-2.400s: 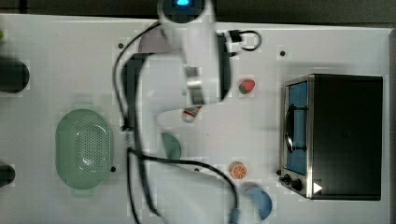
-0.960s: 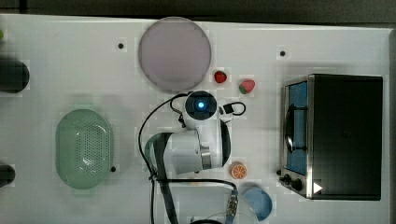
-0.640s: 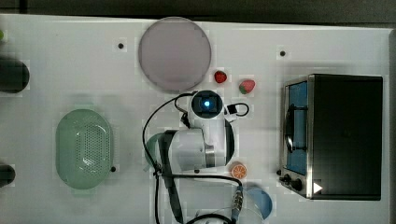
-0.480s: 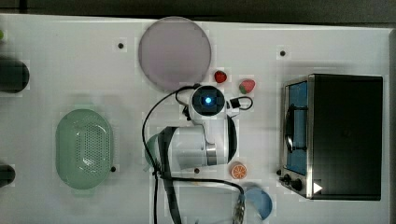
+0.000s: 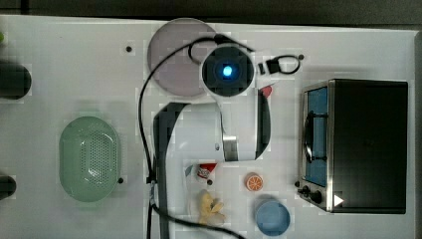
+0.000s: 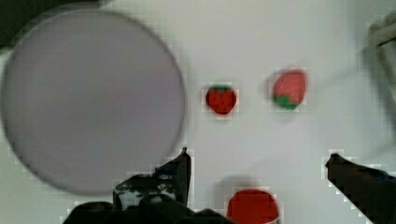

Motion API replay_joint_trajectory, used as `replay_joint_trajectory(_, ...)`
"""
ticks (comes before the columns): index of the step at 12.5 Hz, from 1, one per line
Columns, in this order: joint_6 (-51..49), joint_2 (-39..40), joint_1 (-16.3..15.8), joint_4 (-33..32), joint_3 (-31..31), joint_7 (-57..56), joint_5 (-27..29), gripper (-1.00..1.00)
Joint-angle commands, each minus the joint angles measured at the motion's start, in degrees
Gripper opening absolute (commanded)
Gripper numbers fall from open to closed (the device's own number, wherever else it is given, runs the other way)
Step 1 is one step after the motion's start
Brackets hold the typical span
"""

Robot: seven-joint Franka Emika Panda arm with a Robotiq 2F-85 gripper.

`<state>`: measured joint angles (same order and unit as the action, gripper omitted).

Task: Pick ketchup from strainer and place it on the table

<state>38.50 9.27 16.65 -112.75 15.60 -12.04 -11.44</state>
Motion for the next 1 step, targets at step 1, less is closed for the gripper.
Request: replay_joint_trajectory(1, -8.72, 0.12, 0.37, 6.71, 0.63, 3.77, 1.71, 1.00)
